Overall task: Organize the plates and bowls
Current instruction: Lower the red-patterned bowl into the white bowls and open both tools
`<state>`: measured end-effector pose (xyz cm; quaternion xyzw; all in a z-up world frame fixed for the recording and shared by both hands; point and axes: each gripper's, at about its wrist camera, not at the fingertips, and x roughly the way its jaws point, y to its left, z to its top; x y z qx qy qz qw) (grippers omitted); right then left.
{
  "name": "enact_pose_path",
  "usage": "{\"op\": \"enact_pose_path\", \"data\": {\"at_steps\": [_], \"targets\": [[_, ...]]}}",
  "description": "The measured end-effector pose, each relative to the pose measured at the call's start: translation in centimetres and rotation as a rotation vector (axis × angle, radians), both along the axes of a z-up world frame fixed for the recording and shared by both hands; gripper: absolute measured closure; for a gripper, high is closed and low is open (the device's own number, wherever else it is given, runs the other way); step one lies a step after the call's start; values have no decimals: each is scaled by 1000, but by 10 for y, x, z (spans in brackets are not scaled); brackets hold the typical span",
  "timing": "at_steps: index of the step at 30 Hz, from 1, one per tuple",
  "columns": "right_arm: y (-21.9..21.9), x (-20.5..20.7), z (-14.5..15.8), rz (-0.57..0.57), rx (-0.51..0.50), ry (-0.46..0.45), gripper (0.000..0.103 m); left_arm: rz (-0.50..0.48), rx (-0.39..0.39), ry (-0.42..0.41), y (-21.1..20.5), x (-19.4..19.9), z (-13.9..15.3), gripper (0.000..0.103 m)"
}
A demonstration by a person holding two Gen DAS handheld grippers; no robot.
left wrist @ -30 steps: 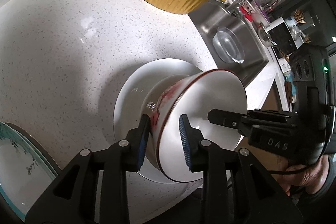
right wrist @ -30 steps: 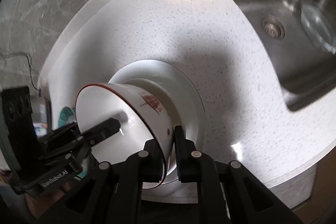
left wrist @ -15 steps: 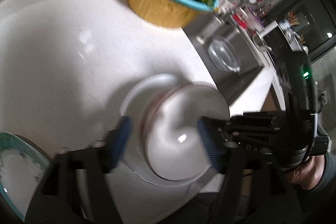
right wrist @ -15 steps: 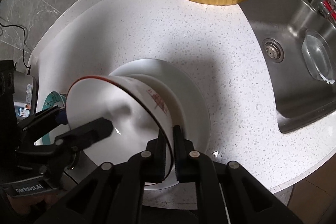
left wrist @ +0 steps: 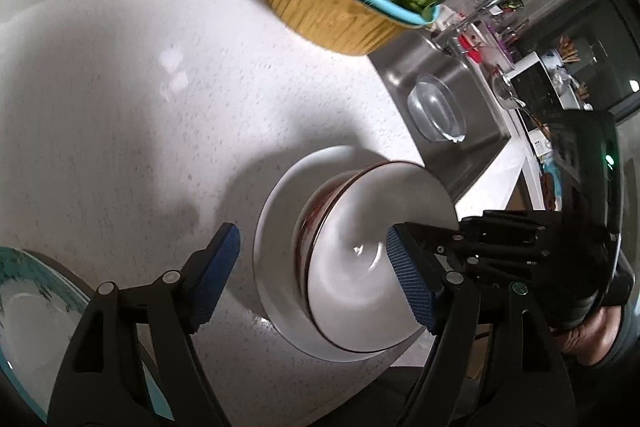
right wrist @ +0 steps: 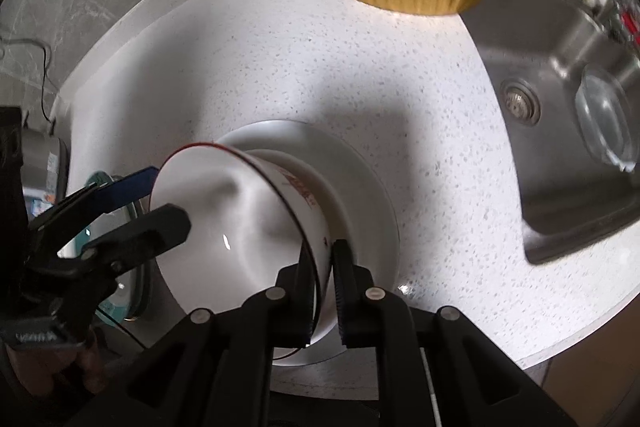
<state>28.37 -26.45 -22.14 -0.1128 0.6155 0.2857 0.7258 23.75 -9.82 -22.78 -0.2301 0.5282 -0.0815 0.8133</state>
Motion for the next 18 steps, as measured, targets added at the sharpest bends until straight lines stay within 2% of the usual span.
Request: {"op": "enact_pose_path", "data": {"at_steps": [6, 9, 10, 11, 12, 13, 15, 18], "targets": [[12, -17, 3, 84, -71, -139, 89, 45, -22, 4, 8, -2, -3, 29], [17, -24, 5, 126, -67, -179, 79, 66, -43, 17, 12, -2, -8, 29], [18, -25, 5, 131, -59, -176, 69, 72, -48, 19, 13, -1, -8, 29], [19, -25, 3, 131, -40, -136, 51, 81, -53, 20, 14, -2, -8, 29], [14, -19, 2, 102, 36, -60, 42, 89, -57, 21, 15, -2, -9, 29], [11, -14, 1, 74, 74, -28, 36, 95, -60, 23, 15, -2, -9, 29], [11, -12, 2, 96, 55, -55, 43, 108, -66, 24, 16, -2, -10, 29], [10, -13, 3, 98, 48, -52, 45, 118, -70, 22, 16, -3, -11, 29]]}}
